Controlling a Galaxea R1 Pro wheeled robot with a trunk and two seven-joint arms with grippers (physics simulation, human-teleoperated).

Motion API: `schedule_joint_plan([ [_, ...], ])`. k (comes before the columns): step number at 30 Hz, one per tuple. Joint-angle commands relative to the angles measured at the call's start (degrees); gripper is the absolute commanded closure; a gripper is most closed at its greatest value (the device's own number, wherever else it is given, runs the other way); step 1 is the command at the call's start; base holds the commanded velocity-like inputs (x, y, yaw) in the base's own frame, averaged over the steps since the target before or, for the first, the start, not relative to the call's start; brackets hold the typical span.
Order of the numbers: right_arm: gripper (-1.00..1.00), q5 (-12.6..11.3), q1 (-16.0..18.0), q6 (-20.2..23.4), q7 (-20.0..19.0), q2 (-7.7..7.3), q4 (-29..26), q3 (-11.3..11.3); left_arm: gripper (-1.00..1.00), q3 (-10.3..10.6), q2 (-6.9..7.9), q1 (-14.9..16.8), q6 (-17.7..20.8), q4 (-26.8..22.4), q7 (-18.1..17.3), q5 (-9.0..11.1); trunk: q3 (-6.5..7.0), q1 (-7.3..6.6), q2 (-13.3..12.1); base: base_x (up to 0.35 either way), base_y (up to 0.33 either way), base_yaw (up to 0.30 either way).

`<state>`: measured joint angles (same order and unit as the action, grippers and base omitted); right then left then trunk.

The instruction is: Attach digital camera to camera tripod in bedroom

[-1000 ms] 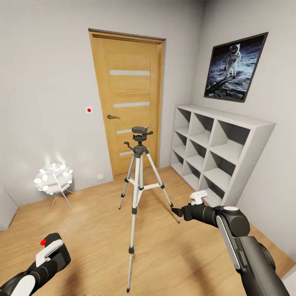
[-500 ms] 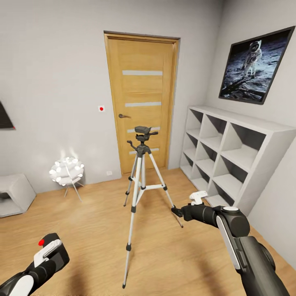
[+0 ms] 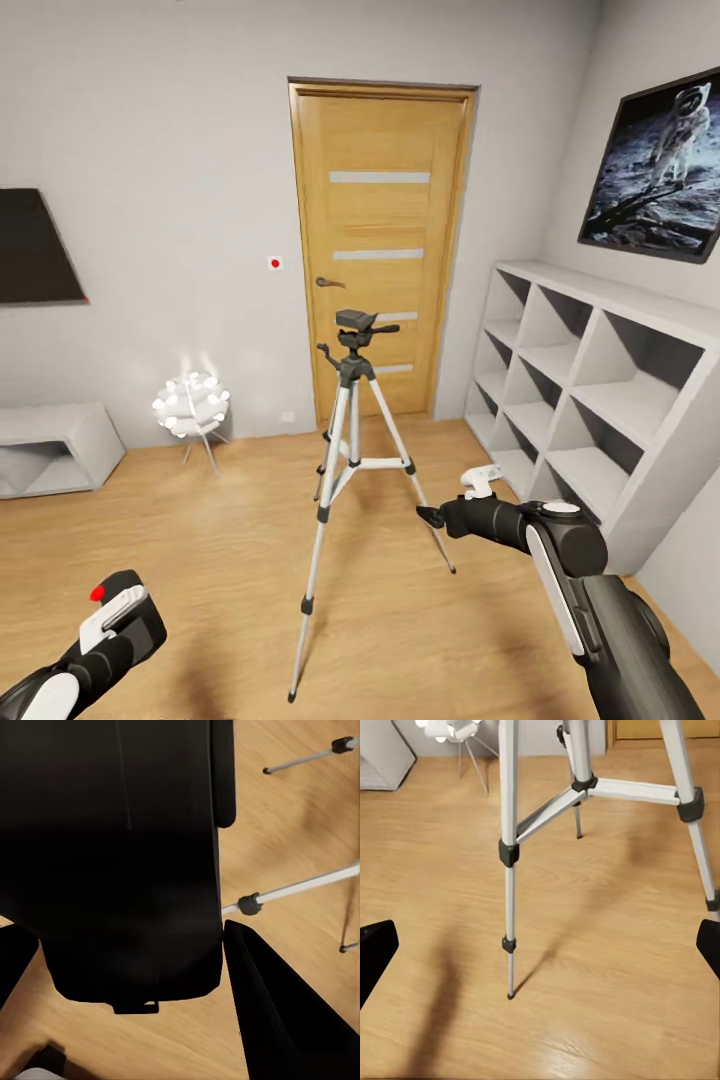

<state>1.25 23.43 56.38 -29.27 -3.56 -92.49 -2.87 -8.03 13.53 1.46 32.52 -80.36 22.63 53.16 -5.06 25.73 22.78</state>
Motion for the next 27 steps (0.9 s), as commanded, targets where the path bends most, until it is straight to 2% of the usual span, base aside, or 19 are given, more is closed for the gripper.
schedule_joint_plan([
  [1,-1.00,0.2,0.0,0.2,-0.2,-0.05,-0.1,0.0,1.00,0.0,0.01,0.1,0.3,-0.1,0.4,0.5,-0.13,0.05,0.1,0.111,-0.332,0.274],
  [15,-1.00,0.2,0.0,0.2,-0.2,-0.12,-0.1,0.0,1.00,-1.9,-0.18,-0.4,0.2,-0.1,0.6,0.5,-0.13,0.05,0.1,0.108,-0.320,0.274],
  [27,-1.00,0.2,0.0,0.2,-0.2,-0.13,-0.1,0.0,1.00,-4.7,-0.55,-0.6,0.2,0.0,0.3,0.7,-0.13,0.05,0.1,0.016,-0.074,0.273],
])
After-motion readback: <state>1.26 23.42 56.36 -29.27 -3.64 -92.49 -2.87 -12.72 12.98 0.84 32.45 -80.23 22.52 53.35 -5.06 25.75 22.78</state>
